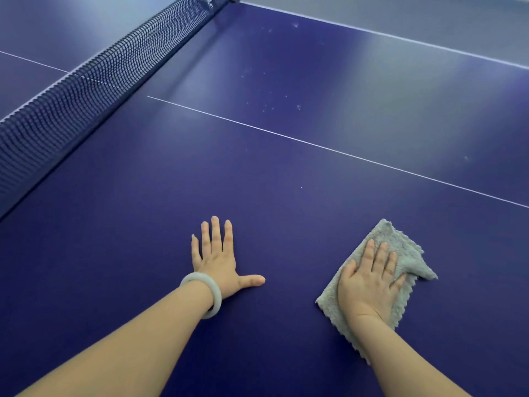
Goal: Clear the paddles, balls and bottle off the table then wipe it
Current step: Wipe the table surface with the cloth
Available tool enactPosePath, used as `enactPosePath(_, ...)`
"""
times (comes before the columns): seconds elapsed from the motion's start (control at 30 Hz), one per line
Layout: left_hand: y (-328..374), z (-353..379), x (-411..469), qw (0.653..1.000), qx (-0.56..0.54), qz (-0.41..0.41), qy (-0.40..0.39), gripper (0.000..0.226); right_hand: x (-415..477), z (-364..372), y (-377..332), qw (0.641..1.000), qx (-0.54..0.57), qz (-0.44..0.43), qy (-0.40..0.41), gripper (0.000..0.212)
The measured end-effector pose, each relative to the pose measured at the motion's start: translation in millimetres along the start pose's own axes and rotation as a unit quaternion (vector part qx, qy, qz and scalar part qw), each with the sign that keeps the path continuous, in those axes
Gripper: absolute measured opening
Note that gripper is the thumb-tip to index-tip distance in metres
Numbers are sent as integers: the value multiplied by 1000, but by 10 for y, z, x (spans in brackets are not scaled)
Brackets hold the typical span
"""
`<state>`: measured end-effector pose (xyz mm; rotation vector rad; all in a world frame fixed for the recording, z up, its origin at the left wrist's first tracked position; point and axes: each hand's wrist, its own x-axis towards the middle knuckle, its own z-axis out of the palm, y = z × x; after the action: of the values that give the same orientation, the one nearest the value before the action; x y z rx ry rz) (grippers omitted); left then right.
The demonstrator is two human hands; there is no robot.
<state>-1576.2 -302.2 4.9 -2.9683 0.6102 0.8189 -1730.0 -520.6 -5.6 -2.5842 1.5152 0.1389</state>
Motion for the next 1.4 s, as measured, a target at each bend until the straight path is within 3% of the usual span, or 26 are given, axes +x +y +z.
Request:
enactPosePath(0.37, -21, 43, 58, 1000, -6, -5, -23, 143, 1485, -190, -913, 996, 10, -91, -18, 61)
enactPosePath(0.5, -20, 20, 38, 1000, 0, -7, -28, 143, 1485, -142, -1386, 962, -7, -270, -39, 60)
enactPosePath(0.57, -10, 5, 27, 1000, 2, -9, -30, 143, 1263, -87, -1332, 923, -21, -383, -38, 61)
enactPosePath(0.63, -7, -13, 20, 999, 5, -8, -32, 142, 1113, -62, -1037, 898, -24, -437, -42, 63)
enactPosePath(0.7, -11, -20, 20, 999, 5, -6, -36, 142, 1217, -79, -666, 916, -16, -399, -31, 60)
enactPosePath(0.8, -8, -6, 29, 999, 7, -7, -33, 142, 1606, -202, -293, 979, 8, -202, -11, 59)
enactPosePath(0.9, -11, 1, 31, 999, 9, -11, -33, 141, 1821, -263, -515, 998, 31, -55, -6, 60)
enactPosePath(0.93, -10, 1, 29, 999, 8, -11, -32, 141, 1799, -261, -706, 998, 39, -50, -7, 60)
enactPosePath(1.0, -11, -6, 18, 999, 8, -10, -30, 141, 1589, -214, -1113, 989, 41, -143, -25, 60)
enactPosePath(1.1, -1, -24, -4, 1000, 9, -16, -21, 142, 986, -55, -1431, 922, 3, -386, -31, 59)
enactPosePath(1.2, 11, -35, -11, 1000, 12, -18, -21, 142, 595, 9, -1099, 877, -27, -478, -34, 58)
enactPosePath(1.3, 8, -28, -8, 1000, 8, -15, -20, 142, 678, -1, -493, 911, -27, -411, -10, 59)
enactPosePath(1.4, 6, -26, -2, 1000, 8, -14, -17, 141, 771, -82, -181, 972, -14, -234, -15, 60)
